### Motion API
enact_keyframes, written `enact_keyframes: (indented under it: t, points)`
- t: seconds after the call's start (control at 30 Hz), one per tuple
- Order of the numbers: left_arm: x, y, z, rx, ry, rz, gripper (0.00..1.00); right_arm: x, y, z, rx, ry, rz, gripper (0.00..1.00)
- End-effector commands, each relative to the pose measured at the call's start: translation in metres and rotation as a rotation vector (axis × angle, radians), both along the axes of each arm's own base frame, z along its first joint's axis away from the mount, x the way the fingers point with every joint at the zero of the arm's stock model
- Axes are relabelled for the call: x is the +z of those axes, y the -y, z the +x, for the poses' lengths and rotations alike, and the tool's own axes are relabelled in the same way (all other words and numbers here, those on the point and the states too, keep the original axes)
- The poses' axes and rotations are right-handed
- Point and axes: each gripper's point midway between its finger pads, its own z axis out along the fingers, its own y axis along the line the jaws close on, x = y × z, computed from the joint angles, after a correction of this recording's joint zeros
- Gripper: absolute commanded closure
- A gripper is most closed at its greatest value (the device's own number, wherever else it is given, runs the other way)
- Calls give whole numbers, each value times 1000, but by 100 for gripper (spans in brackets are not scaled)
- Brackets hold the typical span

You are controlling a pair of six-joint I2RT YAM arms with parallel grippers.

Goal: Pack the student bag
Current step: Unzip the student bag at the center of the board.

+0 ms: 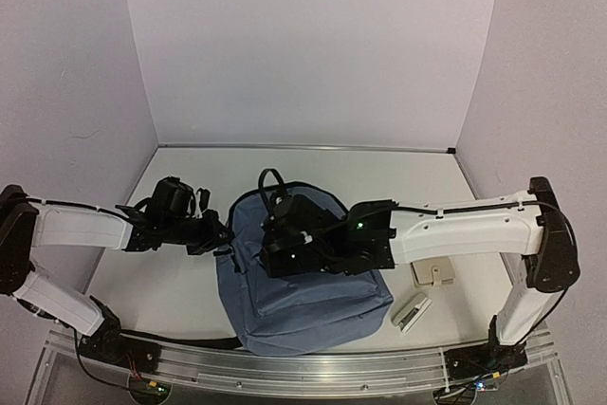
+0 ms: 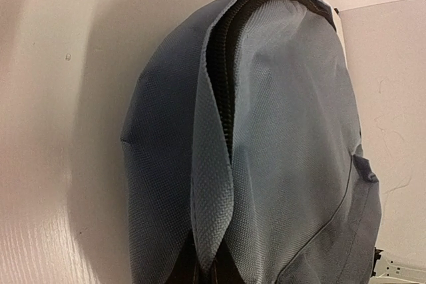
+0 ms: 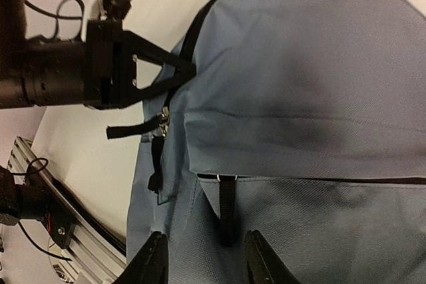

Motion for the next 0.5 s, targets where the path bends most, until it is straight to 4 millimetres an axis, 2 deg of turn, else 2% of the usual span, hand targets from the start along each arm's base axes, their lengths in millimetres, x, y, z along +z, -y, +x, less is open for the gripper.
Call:
enact_keyframes:
  t: [0.0,0.3,0.47]
  points:
    - [28,9,-1,-23,51,-64,100,-17,-15,-15,61,-67,-13,63]
    - [29,10,-4,-36,51,-73,100,-36,-10,-9,3,-57,-71,67]
    - [32,9,-5,-35,61,-76,100,-39,-9,0,-43,-24,-110,67]
